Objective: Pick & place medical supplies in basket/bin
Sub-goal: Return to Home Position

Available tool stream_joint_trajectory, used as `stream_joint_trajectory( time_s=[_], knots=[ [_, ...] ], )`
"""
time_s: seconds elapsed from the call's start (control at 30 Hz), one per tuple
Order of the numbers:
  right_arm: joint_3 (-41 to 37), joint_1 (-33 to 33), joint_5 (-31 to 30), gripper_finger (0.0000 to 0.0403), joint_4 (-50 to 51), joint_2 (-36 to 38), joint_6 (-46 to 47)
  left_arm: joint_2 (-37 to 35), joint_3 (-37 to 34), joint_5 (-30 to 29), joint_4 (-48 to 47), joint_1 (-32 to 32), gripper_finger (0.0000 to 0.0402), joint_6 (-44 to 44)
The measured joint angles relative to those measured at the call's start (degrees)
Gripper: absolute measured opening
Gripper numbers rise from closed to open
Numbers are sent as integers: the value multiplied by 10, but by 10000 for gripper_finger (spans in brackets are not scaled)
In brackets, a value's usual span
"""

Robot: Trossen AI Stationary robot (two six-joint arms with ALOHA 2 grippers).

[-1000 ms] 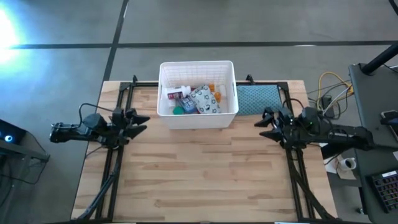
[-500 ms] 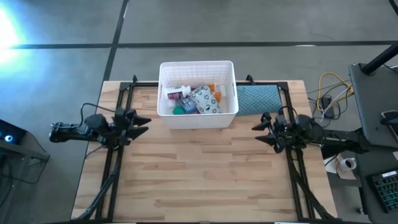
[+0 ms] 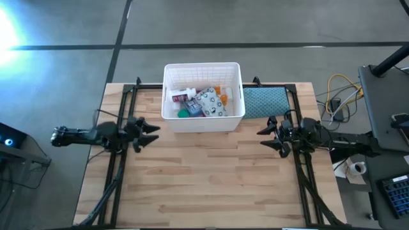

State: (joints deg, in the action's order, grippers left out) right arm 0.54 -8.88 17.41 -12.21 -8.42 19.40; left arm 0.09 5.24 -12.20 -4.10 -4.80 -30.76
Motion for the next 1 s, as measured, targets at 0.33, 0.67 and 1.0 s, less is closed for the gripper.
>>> stream_joint_trajectory(
  time_s=[0.33, 0.67, 1.0],
  knots=[
    [0, 0, 1, 219, 19, 16, 1, 1, -47, 4, 71, 0, 255, 0],
    [0, 3, 1, 219, 45, 85, 0, 4, -46, 1, 74, 0, 255, 0],
    [0, 4, 4, 219, 51, 84, -1, 70, -46, 1, 73, 0, 255, 0]
  ],
)
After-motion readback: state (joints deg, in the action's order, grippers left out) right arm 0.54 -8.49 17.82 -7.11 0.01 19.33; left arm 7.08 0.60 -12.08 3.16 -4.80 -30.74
